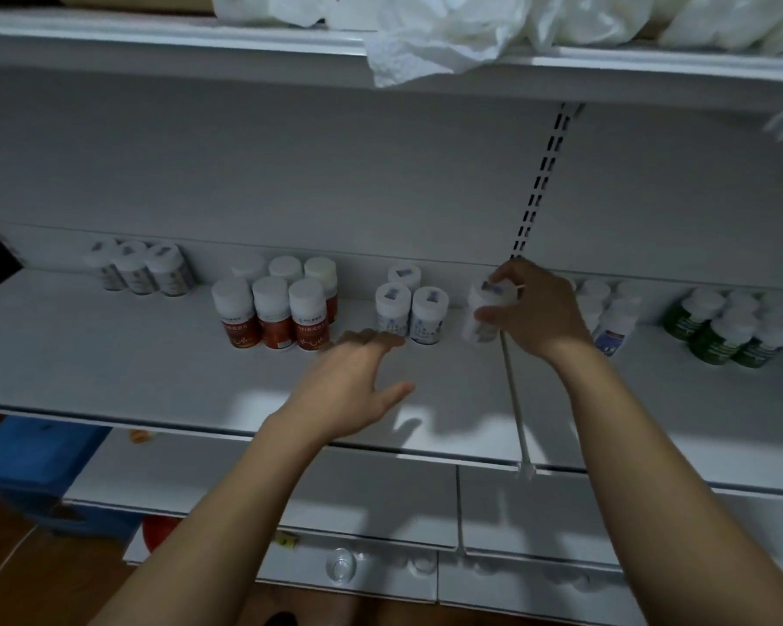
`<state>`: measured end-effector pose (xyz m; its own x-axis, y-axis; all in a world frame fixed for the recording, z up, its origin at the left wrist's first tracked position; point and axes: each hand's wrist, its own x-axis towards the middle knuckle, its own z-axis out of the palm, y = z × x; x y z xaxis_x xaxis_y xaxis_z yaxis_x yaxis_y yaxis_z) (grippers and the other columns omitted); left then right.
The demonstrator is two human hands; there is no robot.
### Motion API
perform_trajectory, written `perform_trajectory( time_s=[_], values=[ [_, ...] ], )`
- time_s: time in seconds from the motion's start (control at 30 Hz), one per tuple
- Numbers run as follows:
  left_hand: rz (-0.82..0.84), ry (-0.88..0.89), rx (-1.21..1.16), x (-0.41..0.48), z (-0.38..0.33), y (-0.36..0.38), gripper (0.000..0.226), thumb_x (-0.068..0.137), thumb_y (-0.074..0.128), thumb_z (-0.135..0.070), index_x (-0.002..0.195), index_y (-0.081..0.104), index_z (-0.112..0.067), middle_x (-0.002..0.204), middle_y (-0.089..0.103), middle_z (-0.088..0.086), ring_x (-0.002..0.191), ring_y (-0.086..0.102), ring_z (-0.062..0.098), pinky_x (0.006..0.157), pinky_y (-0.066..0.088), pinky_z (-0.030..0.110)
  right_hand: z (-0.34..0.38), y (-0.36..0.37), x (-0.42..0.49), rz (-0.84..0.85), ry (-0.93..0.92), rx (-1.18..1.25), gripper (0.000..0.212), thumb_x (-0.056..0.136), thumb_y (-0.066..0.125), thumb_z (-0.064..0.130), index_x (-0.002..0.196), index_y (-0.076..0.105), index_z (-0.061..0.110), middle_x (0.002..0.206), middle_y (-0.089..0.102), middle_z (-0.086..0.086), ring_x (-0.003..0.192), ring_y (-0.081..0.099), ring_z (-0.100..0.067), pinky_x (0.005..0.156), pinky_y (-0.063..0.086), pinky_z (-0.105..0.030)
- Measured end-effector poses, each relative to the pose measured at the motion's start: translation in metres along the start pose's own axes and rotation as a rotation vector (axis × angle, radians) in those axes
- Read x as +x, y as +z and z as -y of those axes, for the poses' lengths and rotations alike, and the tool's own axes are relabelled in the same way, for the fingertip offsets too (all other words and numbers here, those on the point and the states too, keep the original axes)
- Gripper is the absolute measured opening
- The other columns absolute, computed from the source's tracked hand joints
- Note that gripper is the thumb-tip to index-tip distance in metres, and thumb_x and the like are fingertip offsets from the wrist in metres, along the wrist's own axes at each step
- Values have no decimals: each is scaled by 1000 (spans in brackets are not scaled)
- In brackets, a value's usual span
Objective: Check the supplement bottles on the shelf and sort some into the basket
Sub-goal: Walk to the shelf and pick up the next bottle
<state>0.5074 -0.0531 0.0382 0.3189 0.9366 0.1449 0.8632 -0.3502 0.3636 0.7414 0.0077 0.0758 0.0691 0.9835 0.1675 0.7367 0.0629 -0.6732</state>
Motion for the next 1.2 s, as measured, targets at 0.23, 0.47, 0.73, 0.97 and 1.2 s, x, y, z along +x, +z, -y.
perform_trajectory(
  time_s=[0.23, 0.47, 0.73, 0.97, 1.2],
  values=[
    [141, -93, 97, 34, 17, -8, 57, 91, 56, -51, 139, 44, -24, 133, 54, 2, 124, 47, 23, 100, 41, 36, -12, 37, 77, 154, -93, -249, 49, 73, 78, 6, 115, 53, 4, 113, 56, -20, 100, 55, -31, 71, 38, -30],
    [185, -135, 74, 47, 28, -13, 53, 92, 56, -49, 138, 45, -25, 134, 52, 0, 124, 48, 20, 97, 43, 33, -19, 63, 102, 210, -76, -217, 56, 67, 86, 12, 113, 56, 2, 114, 60, -19, 101, 59, -32, 77, 44, -33],
    [193, -145, 87, 50, 41, -18, 54, 93, 55, -47, 139, 39, -24, 132, 53, 2, 124, 47, 21, 94, 42, 33, -21, 71, 109, 331, -73, -209, 53, 78, 70, -8, 127, 56, 3, 131, 57, -17, 118, 54, -34, 83, 34, -21],
    [207, -130, 77, 50, 46, -20, 52, 93, 56, -46, 138, 42, -24, 135, 52, 2, 125, 46, 22, 96, 40, 32, -9, 65, 108, 263, -55, -272, 44, 80, 59, -6, 123, 62, 6, 129, 59, -17, 120, 53, -31, 91, 39, -25],
    [189, -108, 99, 50, 50, -27, 51, 93, 55, -46, 137, 44, -23, 132, 52, 3, 119, 50, 24, 91, 38, 32, 53, 84, 103, 138, -110, -445, 34, 88, 63, 41, 98, 65, 8, 104, 67, -12, 99, 62, -32, 80, 47, -34]
  ],
)
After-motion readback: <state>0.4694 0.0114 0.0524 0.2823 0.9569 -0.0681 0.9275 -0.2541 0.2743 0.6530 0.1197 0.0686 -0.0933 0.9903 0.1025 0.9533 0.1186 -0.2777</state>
